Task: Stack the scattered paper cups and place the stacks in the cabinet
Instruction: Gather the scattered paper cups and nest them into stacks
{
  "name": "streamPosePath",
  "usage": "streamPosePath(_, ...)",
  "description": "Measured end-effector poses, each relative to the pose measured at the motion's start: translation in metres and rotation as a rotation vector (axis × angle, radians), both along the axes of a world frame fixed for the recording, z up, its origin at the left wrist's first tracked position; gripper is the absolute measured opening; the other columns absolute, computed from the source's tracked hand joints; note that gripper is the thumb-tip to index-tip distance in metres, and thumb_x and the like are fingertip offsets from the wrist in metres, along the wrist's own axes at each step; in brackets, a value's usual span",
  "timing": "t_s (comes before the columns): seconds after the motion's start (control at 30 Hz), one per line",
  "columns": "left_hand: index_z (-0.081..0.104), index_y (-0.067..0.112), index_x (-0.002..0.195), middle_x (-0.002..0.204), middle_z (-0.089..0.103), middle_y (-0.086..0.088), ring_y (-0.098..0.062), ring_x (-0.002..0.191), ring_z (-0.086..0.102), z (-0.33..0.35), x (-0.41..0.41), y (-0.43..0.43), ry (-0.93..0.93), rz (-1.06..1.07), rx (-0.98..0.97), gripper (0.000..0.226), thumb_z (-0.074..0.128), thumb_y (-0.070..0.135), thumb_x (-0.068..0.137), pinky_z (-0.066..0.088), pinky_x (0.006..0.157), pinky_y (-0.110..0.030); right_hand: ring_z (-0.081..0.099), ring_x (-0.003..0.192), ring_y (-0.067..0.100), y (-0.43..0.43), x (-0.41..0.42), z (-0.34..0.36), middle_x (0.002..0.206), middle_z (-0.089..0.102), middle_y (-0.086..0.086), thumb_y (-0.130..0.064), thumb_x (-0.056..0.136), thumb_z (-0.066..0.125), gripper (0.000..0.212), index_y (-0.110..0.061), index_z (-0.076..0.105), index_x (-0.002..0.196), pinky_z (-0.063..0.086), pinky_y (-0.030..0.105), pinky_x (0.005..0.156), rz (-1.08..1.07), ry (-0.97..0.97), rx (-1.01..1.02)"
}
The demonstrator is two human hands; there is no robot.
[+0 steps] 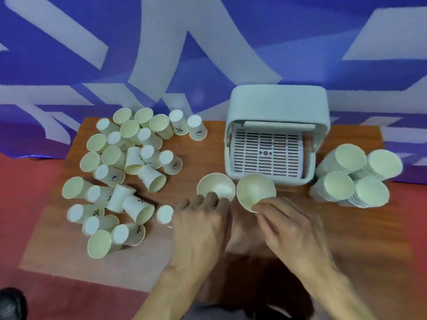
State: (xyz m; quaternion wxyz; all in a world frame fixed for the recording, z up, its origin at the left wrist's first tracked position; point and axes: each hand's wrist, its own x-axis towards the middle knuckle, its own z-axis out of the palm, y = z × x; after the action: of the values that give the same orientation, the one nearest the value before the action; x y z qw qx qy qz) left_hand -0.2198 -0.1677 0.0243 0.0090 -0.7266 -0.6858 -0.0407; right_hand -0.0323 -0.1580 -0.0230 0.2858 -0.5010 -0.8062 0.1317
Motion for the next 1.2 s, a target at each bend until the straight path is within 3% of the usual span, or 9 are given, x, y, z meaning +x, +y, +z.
streamPosePath(0.17, 0.055, 0.023, 0.066, 0.063, 0.053, 0.002, -0.025, 0.055, 0.048, 0.004, 0.095, 0.029, -0.023, -0.224, 0.025, 0.023, 0.076, 0.014, 0.067, 0.019, 0.058, -0.034, 0.068, 0.093, 0.014, -0.011, 0.104, 0.008, 0.103, 0.072, -0.010, -0.019, 0.090, 0.065, 0.015, -0.022, 0.077, 0.099, 0.053, 0.028, 0.073, -0.276, 0.001, -0.002)
streamPosePath(0.37, 0.061, 0.024, 0.070, 0.068, 0.058, 0.002, -0.024, 0.061, 0.056, -0.015, 0.189, 0.062, -0.046, -0.422, 0.028, 0.014, 0.072, 0.021, 0.078, 0.033, 0.057, -0.033, 0.068, 0.090, 0.019, -0.009, 0.204, -0.008, 0.101, 0.072, -0.007, -0.016, 0.092, 0.069, 0.012, -0.021, 0.077, 0.100, 0.054, 0.034, 0.065, -0.478, -0.035, -0.017)
streamPosePath(0.47, 0.059, 0.024, 0.067, 0.066, 0.057, 0.002, -0.024, 0.060, 0.055, -0.029, 0.217, 0.077, 0.023, -0.456, -0.008, 0.019, 0.077, 0.019, 0.070, 0.026, 0.058, -0.031, 0.068, 0.090, 0.021, 0.000, 0.232, -0.022, 0.101, 0.072, -0.008, -0.010, 0.085, 0.077, 0.020, -0.023, 0.075, 0.101, 0.054, 0.035, 0.065, -0.511, -0.034, -0.079)
streamPosePath(0.77, 0.058, 0.022, 0.061, 0.058, 0.054, 0.001, -0.024, 0.054, 0.053, -0.055, 0.247, 0.093, 0.136, -0.508, -0.105, 0.022, 0.078, 0.014, 0.057, 0.022, 0.057, -0.029, 0.065, 0.094, 0.014, 0.030, 0.256, -0.057, 0.099, 0.069, -0.014, -0.018, 0.088, 0.074, 0.016, -0.030, 0.071, 0.098, 0.054, 0.034, 0.061, -0.428, -0.017, -0.177)
streamPosePath(0.97, 0.065, 0.027, 0.072, 0.065, 0.060, 0.006, -0.017, 0.061, 0.060, -0.090, 0.255, 0.098, 0.159, -0.524, -0.136, 0.023, 0.079, 0.046, 0.072, 0.040, 0.057, -0.027, 0.068, 0.087, 0.011, 0.044, 0.265, -0.073, 0.108, 0.068, -0.018, -0.032, 0.083, 0.081, 0.023, -0.032, 0.072, 0.105, 0.052, 0.029, 0.060, -0.377, -0.075, -0.252)
streamPosePath(1.1, 0.065, 0.026, 0.060, 0.058, 0.059, 0.006, -0.016, 0.059, 0.058, -0.107, 0.253, 0.109, 0.203, -0.522, -0.165, 0.025, 0.089, 0.032, 0.056, 0.040, 0.057, -0.026, 0.063, 0.088, 0.007, 0.051, 0.267, -0.084, 0.097, 0.069, -0.020, -0.039, 0.093, 0.069, 0.008, -0.035, 0.076, 0.091, 0.049, 0.025, 0.060, -0.310, -0.097, -0.238)
streamPosePath(1.2, 0.064, 0.026, 0.060, 0.055, 0.061, 0.006, -0.016, 0.063, 0.059, -0.119, 0.253, 0.113, 0.187, -0.538, -0.173, 0.025, 0.088, 0.034, 0.060, 0.042, 0.060, -0.027, 0.063, 0.083, 0.016, 0.054, 0.267, -0.088, 0.089, 0.069, -0.017, -0.036, 0.090, 0.072, 0.005, -0.034, 0.075, 0.088, 0.046, 0.026, 0.059, -0.292, -0.129, -0.281)
